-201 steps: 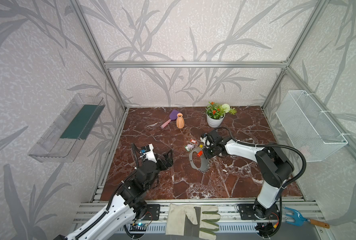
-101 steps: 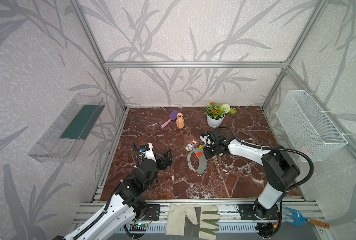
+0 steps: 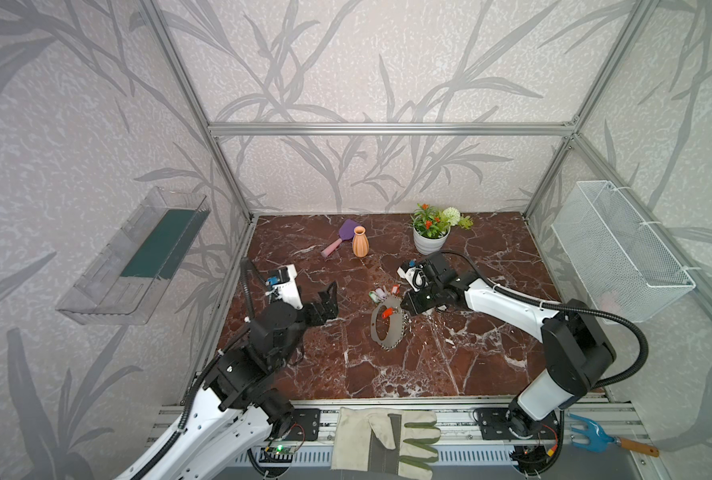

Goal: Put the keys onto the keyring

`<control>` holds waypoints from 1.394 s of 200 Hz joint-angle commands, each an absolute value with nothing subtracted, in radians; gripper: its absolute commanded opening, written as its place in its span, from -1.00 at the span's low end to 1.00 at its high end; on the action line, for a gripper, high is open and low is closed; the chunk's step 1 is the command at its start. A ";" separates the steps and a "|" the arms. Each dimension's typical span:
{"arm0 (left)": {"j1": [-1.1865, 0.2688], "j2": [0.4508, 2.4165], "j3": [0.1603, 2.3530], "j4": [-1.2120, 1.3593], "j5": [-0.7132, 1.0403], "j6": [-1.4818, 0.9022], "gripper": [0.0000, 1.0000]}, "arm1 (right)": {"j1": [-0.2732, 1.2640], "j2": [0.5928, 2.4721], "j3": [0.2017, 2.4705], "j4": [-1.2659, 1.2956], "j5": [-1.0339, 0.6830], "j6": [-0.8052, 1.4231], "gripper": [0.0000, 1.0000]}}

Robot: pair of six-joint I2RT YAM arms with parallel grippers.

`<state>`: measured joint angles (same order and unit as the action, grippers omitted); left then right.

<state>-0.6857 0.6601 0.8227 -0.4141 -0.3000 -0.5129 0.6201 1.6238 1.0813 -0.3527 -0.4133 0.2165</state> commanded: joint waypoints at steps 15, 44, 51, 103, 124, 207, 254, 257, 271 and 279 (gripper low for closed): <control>-0.686 0.814 0.925 -0.463 -0.097 -0.266 0.99 | 0.623 1.532 1.126 -0.340 -0.563 0.224 -1.00; -0.683 0.834 0.871 -0.267 -0.051 -0.161 0.99 | 0.618 1.483 1.140 -0.309 -0.611 0.244 -1.00; -0.680 0.845 0.875 -0.254 -0.015 -0.126 0.99 | 0.616 1.468 1.134 -0.290 -0.628 0.252 -1.00; -0.629 0.896 0.887 -0.119 0.154 -0.147 0.42 | 0.586 1.395 1.111 -0.209 -0.713 0.300 -1.00; -0.534 0.908 0.820 0.016 0.385 -0.190 0.38 | 0.566 1.379 1.110 -0.186 -0.745 0.322 -1.00; -0.369 1.146 0.875 0.141 0.734 -0.055 0.10 | 0.550 1.342 1.157 -0.247 -0.781 0.305 -1.00; -0.347 1.262 0.945 0.076 0.948 0.036 0.01 | 0.545 1.333 1.168 -0.231 -0.801 0.325 -1.00; -0.347 1.267 0.951 0.062 0.952 0.047 0.00 | 0.544 1.334 1.171 -0.233 -0.801 0.325 -1.00; -0.340 1.271 0.946 0.053 0.985 0.063 0.00 | 0.542 1.338 1.176 -0.234 -0.814 0.325 -1.00; -0.338 1.271 0.941 0.052 1.020 0.072 0.00 | 0.542 1.336 1.173 -0.229 -0.816 0.328 -1.00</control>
